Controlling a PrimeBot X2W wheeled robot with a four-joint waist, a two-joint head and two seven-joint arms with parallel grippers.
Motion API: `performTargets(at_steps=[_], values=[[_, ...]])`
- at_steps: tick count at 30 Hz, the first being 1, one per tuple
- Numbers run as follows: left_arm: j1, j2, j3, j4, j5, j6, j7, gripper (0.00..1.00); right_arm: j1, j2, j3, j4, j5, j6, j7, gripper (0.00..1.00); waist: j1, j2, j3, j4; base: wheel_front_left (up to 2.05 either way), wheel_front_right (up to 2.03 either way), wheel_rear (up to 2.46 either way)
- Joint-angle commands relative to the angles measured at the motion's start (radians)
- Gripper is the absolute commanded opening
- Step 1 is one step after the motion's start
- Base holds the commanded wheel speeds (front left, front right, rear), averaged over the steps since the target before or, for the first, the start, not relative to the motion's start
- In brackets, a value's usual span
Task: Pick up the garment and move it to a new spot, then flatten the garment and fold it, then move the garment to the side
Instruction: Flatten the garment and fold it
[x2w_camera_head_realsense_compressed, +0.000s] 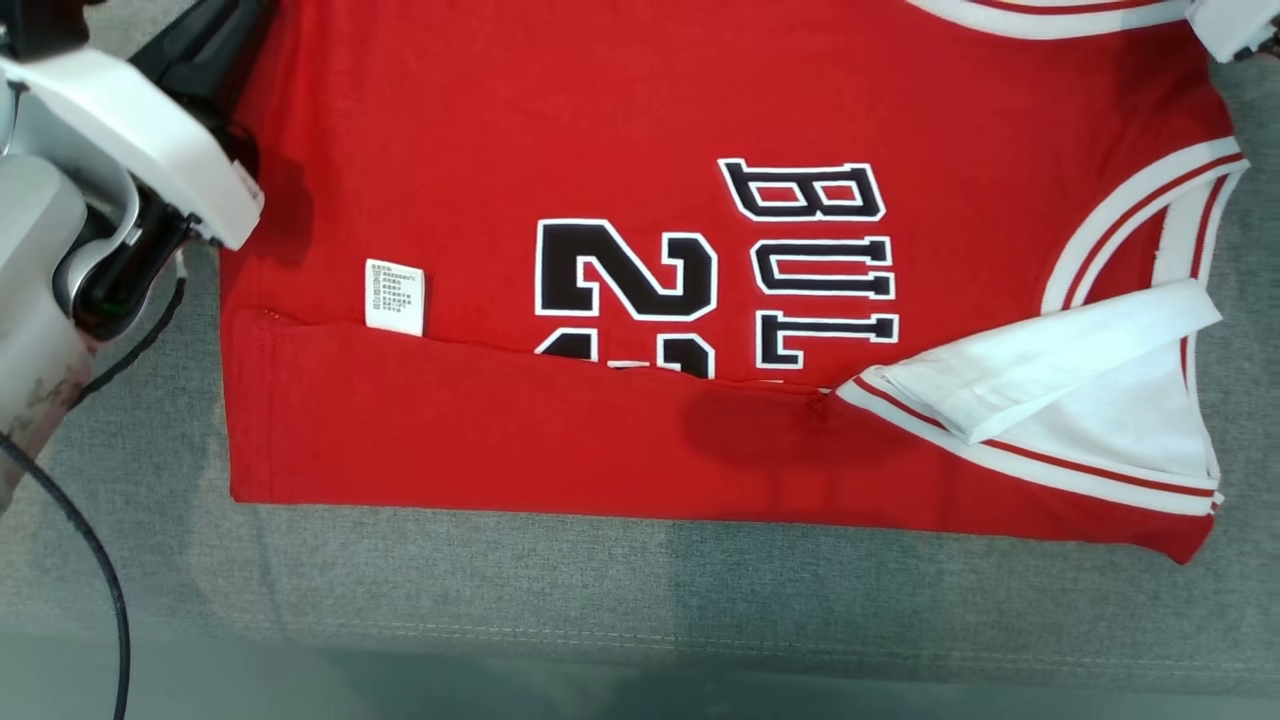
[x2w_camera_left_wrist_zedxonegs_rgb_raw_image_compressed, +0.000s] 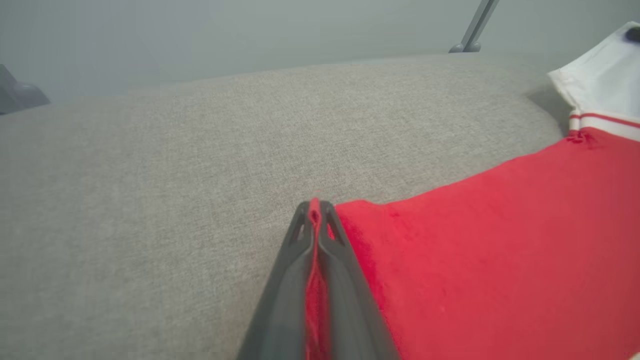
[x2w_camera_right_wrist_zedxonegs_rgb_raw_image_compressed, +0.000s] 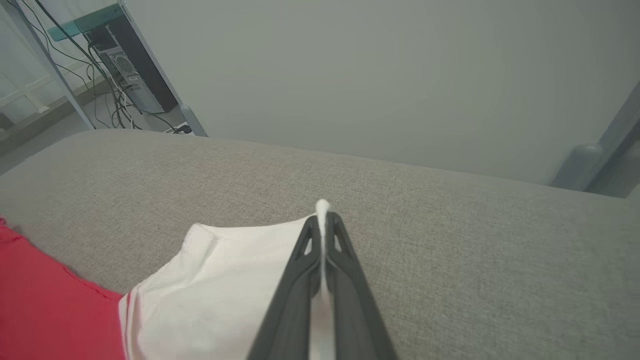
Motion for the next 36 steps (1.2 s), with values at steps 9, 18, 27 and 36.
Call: performTargets(at_steps=[9, 18, 27, 36], values=[[0.034, 0.096, 0.014, -0.014, -0.037, 0.000, -0.009, 0.00, 0.106, -0.104, 0.044, -0.166, 0.125, -0.003, -0.050, 0.00, 0.0000, 0.0000, -0.037, -0.032, 0.00, 0.00, 0.00], [0.097, 0.149, -0.001, -0.050, -0.048, 0.000, -0.009, 0.00, 0.193, -0.186, 0.106, -0.289, 0.207, -0.003, -0.076, 0.00, 0.0000, 0.0000, -0.092, -0.063, 0.00, 0.00, 0.00], [0.161, 0.192, -0.028, -0.068, -0.068, 0.000, -0.009, 0.00, 0.278, -0.228, 0.166, -0.351, 0.280, -0.003, -0.088, 0.00, 0.0000, 0.0000, -0.150, -0.089, 0.00, 0.00, 0.00], [0.221, 0.207, -0.059, -0.049, -0.053, 0.000, -0.001, 0.00, 0.358, -0.275, 0.230, -0.435, 0.361, -0.003, -0.065, 0.00, 0.0000, 0.0000, -0.207, -0.116, 0.00, 0.00, 0.00]])
